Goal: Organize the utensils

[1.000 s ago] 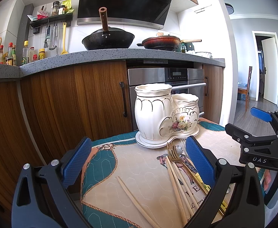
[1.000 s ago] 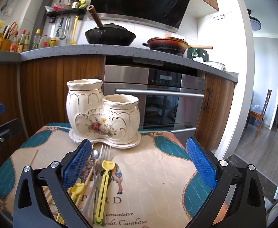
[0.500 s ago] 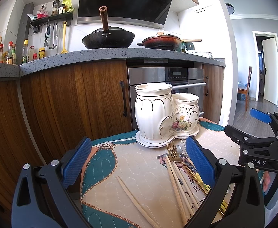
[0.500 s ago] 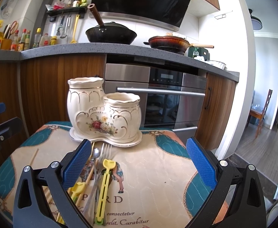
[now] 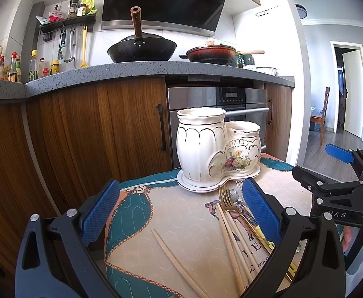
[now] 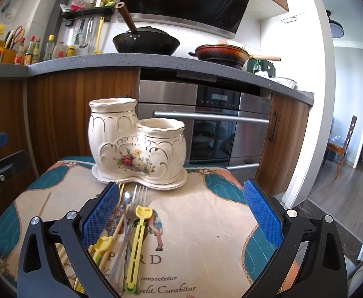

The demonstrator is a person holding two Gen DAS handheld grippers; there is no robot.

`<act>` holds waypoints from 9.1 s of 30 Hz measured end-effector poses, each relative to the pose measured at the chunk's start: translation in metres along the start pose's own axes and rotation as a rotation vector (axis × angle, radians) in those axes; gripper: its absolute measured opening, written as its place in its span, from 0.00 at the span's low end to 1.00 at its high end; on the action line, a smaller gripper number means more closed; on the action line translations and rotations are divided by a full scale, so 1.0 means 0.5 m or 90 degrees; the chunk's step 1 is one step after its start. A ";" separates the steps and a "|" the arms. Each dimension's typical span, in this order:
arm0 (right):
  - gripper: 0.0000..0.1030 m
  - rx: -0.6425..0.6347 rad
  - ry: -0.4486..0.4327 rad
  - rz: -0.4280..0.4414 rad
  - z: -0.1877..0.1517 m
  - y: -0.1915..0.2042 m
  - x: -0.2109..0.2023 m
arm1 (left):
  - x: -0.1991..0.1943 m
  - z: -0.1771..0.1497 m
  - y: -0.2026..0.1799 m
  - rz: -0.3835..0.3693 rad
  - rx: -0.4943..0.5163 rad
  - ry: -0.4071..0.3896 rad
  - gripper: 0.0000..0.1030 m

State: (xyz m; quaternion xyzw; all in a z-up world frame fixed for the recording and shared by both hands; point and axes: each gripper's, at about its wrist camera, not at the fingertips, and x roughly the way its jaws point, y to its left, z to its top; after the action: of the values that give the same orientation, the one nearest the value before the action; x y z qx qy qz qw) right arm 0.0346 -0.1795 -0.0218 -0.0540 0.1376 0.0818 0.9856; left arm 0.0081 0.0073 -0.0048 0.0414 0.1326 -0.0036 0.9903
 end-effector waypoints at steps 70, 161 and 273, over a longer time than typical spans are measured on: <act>0.57 -0.037 0.378 0.219 -0.029 0.012 0.155 | 0.137 -0.085 0.034 -0.060 -0.014 0.430 0.06; 0.21 0.174 0.094 0.233 0.166 -0.073 0.288 | 0.297 0.223 0.029 -0.143 -0.101 0.097 0.06; 0.07 0.105 0.436 0.268 -0.034 0.025 0.204 | 0.154 -0.089 -0.005 -0.163 -0.039 0.446 0.06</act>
State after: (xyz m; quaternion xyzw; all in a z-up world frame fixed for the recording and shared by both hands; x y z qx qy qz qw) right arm 0.1247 -0.1547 -0.0677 0.0308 0.4717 0.2473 0.8458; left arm 0.0706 0.0087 -0.0683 -0.0066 0.4674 -0.1092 0.8773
